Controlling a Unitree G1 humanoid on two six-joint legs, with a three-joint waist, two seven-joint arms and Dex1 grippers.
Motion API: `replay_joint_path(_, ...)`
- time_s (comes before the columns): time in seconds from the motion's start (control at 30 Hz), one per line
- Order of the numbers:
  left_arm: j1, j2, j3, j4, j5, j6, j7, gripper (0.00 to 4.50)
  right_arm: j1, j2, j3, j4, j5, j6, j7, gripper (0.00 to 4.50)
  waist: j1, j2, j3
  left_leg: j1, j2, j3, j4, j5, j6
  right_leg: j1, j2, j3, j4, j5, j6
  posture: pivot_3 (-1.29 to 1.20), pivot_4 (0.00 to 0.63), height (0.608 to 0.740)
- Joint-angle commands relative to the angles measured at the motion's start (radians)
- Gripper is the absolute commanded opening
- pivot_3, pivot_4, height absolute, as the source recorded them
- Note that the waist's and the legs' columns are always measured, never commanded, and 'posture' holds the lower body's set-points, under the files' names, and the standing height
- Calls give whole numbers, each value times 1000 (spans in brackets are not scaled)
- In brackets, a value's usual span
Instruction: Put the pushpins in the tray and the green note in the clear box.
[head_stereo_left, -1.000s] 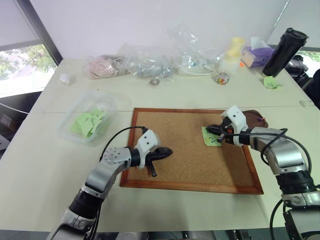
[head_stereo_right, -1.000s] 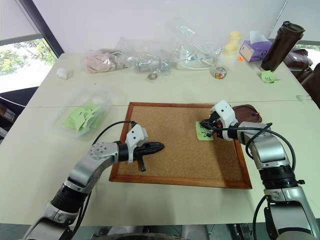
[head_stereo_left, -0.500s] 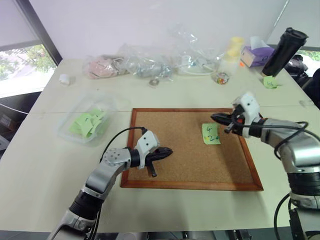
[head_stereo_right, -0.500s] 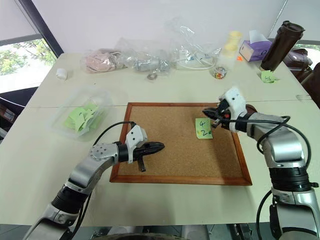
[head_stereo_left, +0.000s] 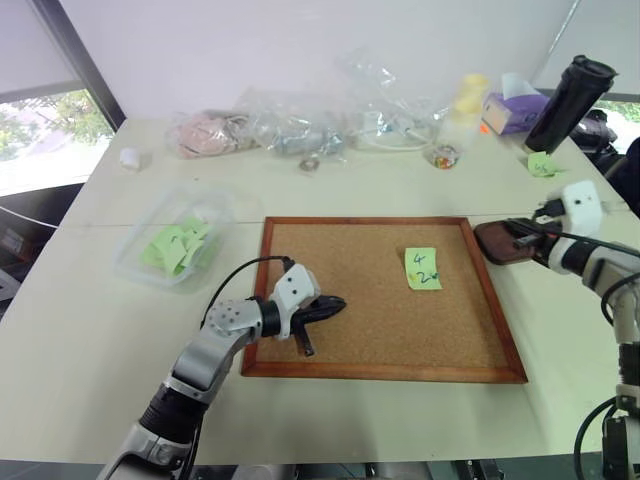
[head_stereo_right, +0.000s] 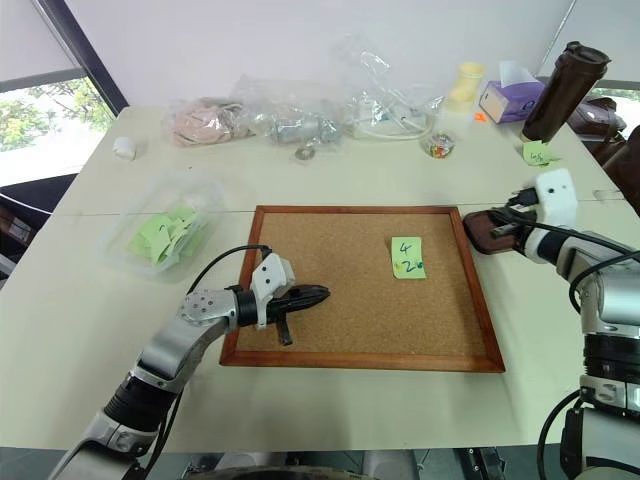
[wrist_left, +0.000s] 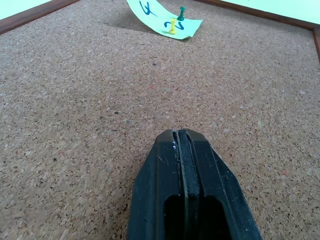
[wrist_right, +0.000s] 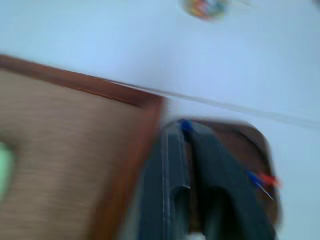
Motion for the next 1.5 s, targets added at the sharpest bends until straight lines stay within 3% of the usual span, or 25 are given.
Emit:
replay_joint_path(0.03,13,0,-28,15,11,-1,-8,0,-33,-12,-8,41,-8,-53,9,145,0,0,0,0,0,0,0,0,0,0,0,0,0,0,0,0,150,740)
replay_joint_path(0.6,8,1,-18,23,11,-6,1,0,-84,48,47,222,-35,-132,18,145,1,0,0,0,0,0,1,0,0,1,0,0,0,0,0,0,150,740)
replay_joint_path(0.7,11,2,-15,18,11,-4,4,0,-88,52,53,238,-38,-141,22,895,1,0,0,0,0,0,1,0,0,1,0,0,0,0,0,0,150,740)
replay_joint_path(0.8,10,3,-14,18,11,-2,7,0,-93,51,56,243,-38,-144,23,2455,1,1,0,0,0,0,1,0,0,1,0,0,0,0,0,0,150,740)
replay_joint_path(0.87,10,2,-13,18,11,-1,9,0,-92,47,52,227,-30,-137,28,3265,1,1,0,0,0,0,1,0,0,1,0,0,0,0,0,0,150,740)
replay_joint_path(1.03,7,0,-12,19,10,0,13,0,-93,34,30,169,-12,-120,29,3265,1,1,0,0,0,0,1,0,0,1,0,0,0,0,0,0,150,740)
replay_joint_path(1.2,3,0,-12,21,10,-1,11,0,-65,6,5,-37,56,-16,66,3265,2,1,0,0,0,0,1,0,0,0,0,0,0,0,0,0,150,740)
replay_joint_path(1.4,-3,1,-12,22,9,4,8,0,95,0,37,-431,194,150,150,3265,3,1,0,0,0,-1,1,0,0,1,0,0,0,0,0,0,150,740)
replay_joint_path(1.5,-3,2,-13,20,7,7,7,0,179,34,75,-527,200,151,140,3265,3,1,0,0,0,-1,1,0,0,1,0,0,0,0,0,0,150,740)
